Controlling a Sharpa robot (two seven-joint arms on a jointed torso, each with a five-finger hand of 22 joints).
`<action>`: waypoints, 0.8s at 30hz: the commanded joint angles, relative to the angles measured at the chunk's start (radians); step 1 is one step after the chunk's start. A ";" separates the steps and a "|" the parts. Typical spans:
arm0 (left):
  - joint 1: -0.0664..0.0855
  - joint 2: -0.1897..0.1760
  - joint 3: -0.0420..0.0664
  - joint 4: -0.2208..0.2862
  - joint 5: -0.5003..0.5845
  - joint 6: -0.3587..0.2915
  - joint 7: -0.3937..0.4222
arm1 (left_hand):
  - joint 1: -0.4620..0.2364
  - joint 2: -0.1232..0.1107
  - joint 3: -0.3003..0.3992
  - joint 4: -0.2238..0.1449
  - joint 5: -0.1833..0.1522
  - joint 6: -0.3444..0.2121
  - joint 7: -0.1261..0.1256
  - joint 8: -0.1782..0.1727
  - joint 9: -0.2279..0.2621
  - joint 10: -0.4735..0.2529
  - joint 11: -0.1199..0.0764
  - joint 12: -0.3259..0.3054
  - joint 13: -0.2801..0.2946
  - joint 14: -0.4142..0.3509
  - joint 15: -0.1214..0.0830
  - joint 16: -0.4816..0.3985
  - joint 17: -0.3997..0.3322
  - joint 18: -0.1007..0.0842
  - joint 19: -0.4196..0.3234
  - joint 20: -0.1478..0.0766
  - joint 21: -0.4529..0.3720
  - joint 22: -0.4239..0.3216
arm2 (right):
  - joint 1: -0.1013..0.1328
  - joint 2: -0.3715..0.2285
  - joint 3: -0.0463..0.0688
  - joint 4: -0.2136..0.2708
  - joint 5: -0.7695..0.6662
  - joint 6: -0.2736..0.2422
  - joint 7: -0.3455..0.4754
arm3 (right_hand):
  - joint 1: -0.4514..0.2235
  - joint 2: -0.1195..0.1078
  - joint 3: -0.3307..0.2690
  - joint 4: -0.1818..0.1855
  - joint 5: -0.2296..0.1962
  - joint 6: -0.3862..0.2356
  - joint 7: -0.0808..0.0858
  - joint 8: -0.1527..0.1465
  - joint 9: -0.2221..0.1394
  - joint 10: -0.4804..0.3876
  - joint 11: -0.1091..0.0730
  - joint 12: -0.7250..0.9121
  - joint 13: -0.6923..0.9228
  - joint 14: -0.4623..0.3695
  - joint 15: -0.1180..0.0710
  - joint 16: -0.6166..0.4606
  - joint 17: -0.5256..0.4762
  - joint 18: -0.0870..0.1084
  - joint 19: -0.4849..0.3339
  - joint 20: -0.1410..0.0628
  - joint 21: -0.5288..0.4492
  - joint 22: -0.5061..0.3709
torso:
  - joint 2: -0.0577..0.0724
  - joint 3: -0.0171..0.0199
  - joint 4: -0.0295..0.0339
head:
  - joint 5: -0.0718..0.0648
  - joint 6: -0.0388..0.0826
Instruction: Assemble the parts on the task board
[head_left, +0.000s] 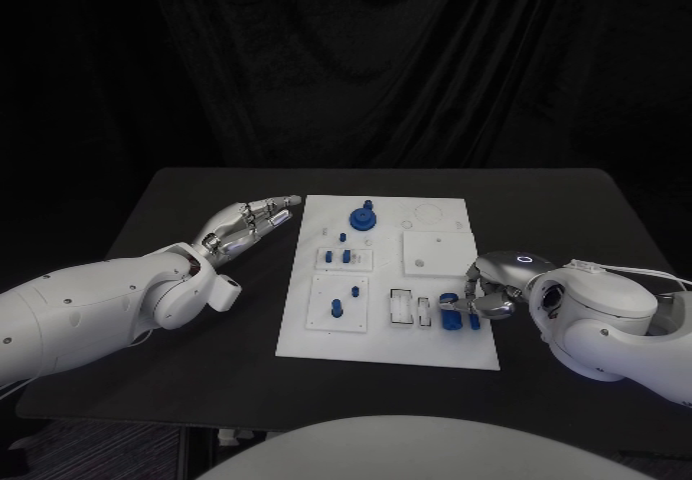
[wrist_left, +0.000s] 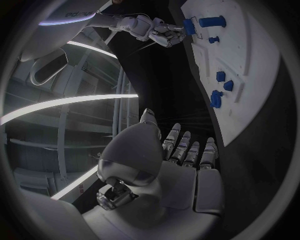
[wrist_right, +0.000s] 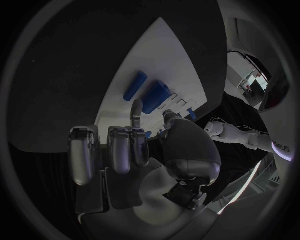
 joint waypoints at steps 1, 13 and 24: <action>-0.002 0.000 0.001 0.000 -0.007 0.008 0.123 | 0.010 0.001 0.006 0.001 0.012 -0.001 0.006 -0.002 0.000 -0.008 -0.002 -0.001 -0.001 0.001 0.008 -0.002 0.000 0.006 0.002 0.008 0.004 0.001 | -0.005 0.006 0.000 -0.004 -0.002 -0.019 0.007 | -0.009 -0.004 -0.002 0.004 -0.006 0.009 -0.001 -0.006 0.002 0.106 -0.007 0.003 0.263 0.098 -0.007 -0.002 0.235 -0.016 0.106 -0.006 0.003 0.263 | 0.000 -0.0003 0.0005 | 0.000 0.000; -0.003 0.001 0.001 -0.003 -0.007 0.025 0.105 | 0.025 0.003 0.011 0.000 0.036 -0.001 0.013 -0.002 0.000 -0.015 -0.003 -0.006 -0.002 0.000 0.010 -0.002 0.000 0.008 0.004 0.012 0.007 0.003 | -0.014 0.023 0.000 -0.020 -0.002 -0.014 -0.008 | -0.019 -0.016 -0.007 0.004 -0.011 0.015 -0.003 -0.011 0.000 0.106 -0.009 0.003 0.263 0.095 -0.008 -0.008 0.221 -0.013 0.101 -0.008 -0.006 0.260 | 0.000 -0.0001 0.0002 | 0.005 0.000; -0.005 0.000 0.001 0.000 -0.007 0.032 0.106 | 0.032 0.004 0.013 -0.001 0.044 -0.004 0.019 -0.003 0.000 -0.020 0.001 -0.010 -0.003 0.002 0.016 -0.002 0.000 0.009 0.007 0.019 0.009 0.006 | -0.030 0.040 0.000 -0.039 -0.002 0.027 -0.018 | 0.021 0.002 0.015 -0.001 0.010 0.024 -0.001 -0.037 -0.007 0.106 -0.007 0.003 0.263 0.091 -0.008 -0.018 0.200 -0.008 0.092 -0.007 -0.021 0.254 | 0.000 -0.0013 0.0007 | 0.006 0.000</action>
